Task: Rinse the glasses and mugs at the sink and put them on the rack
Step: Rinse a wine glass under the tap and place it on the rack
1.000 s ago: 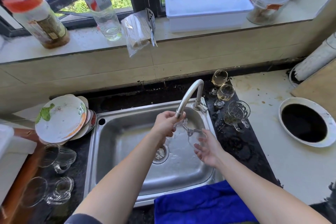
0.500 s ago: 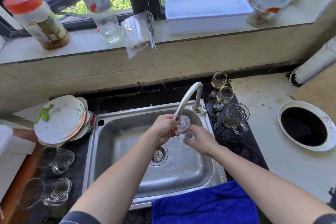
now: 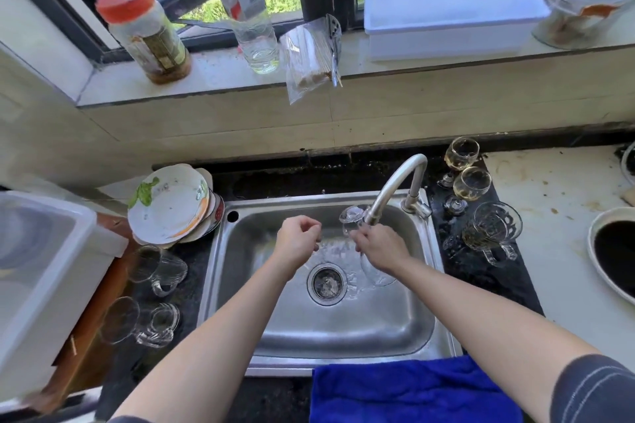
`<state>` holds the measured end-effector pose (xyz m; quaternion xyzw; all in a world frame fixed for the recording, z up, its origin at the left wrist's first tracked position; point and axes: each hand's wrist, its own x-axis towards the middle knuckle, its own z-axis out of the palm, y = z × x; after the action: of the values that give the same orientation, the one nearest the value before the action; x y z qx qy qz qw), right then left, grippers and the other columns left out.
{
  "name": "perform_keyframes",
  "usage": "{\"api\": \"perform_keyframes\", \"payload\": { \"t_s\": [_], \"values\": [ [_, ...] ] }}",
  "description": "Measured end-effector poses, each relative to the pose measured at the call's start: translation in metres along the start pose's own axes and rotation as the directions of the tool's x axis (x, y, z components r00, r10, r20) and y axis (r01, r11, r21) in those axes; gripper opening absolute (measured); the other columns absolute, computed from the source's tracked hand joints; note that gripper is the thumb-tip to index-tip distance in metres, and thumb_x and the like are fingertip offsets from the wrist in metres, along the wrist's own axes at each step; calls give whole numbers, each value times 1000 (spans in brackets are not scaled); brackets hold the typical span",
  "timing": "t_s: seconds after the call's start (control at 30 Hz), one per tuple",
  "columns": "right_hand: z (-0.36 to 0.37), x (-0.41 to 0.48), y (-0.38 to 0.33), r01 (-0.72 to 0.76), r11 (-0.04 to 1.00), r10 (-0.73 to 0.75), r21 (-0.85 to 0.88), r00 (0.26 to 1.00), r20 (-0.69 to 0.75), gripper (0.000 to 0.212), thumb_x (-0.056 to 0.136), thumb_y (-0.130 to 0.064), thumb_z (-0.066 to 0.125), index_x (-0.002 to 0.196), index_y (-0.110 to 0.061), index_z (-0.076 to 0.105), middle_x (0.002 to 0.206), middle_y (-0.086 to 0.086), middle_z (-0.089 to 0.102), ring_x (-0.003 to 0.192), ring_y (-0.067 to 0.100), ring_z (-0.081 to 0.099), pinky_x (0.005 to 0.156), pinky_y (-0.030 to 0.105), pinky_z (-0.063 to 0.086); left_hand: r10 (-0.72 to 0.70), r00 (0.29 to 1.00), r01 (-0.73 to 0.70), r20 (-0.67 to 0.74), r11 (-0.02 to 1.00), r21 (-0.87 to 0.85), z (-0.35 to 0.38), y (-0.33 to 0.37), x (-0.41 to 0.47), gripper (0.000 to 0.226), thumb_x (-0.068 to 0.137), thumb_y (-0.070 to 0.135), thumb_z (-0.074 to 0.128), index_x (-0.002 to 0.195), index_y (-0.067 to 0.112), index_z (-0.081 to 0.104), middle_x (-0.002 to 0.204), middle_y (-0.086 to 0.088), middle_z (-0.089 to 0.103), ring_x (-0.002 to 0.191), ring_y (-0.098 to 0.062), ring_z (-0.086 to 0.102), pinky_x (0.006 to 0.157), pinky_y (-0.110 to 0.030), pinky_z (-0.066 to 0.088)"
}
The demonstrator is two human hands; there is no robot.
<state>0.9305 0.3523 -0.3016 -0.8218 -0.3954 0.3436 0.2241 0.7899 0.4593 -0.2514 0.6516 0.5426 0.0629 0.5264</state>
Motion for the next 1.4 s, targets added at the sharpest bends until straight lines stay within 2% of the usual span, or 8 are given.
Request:
{"api": "perform_keyframes", "payload": {
  "t_s": [0.13,0.47,0.57,0.7,0.9,1.13,1.3,1.4],
  "values": [
    [3,1,-12,-89,989,88,116,996,16,37,97,-35,47,72,-15,65,68,-9,60,76,21,59,68,33,43,-11,999,9,34,999,50,-18,-12,-4,16,88,8,48,87,13,63,72,-6,63,58,-17,56,54,-26,41],
    [39,-64,-3,-300,847,411,438,893,-184,10,90,-27,64,91,-17,66,87,5,68,80,25,62,69,31,50,101,955,-188,278,932,310,-30,-43,4,14,88,13,51,82,13,64,78,-10,69,65,-22,62,65,-32,52],
    [44,-96,-2,-290,784,495,550,825,-271,15,88,-28,69,78,-19,64,70,-1,62,62,16,53,49,24,35,140,919,-282,369,887,366,-19,-43,-5,15,86,15,51,85,13,66,87,-13,71,82,-30,67,76,-38,55],
    [41,-145,2,-244,711,580,659,734,-353,34,83,-45,71,71,-14,64,63,-4,59,59,15,55,55,30,45,189,851,-417,491,810,413,10,-35,-27,18,87,16,51,89,12,69,89,-14,72,83,-30,69,75,-35,57],
    [37,-241,17,-146,679,626,719,626,-464,44,89,-29,67,51,-21,48,41,-13,43,41,3,37,48,24,29,252,695,-638,673,648,417,70,-20,-82,16,86,12,48,77,11,61,82,-18,70,68,-27,63,65,-37,53],
    [60,-388,63,-141,615,742,776,437,-508,24,88,-29,68,66,-19,69,75,-2,75,83,17,72,82,36,53,272,494,-815,826,476,330,155,-23,-202,18,84,17,51,78,11,67,85,-15,71,85,-29,67,69,-30,47],
    [95,-522,101,-121,547,822,828,265,-504,22,87,-30,69,70,-17,70,74,-3,75,79,15,71,79,38,54,263,337,-888,904,409,212,218,-54,-323,23,81,16,48,60,17,57,72,-13,70,76,-33,69,62,-31,52],
    [120,-599,128,-142,529,846,837,166,-507,31,87,-30,68,57,-23,64,61,-10,67,67,9,63,73,34,50,211,222,-923,952,361,135,253,-82,-400,22,82,15,46,72,9,65,81,-16,71,80,-33,69,68,-34,53]
  ]
}}
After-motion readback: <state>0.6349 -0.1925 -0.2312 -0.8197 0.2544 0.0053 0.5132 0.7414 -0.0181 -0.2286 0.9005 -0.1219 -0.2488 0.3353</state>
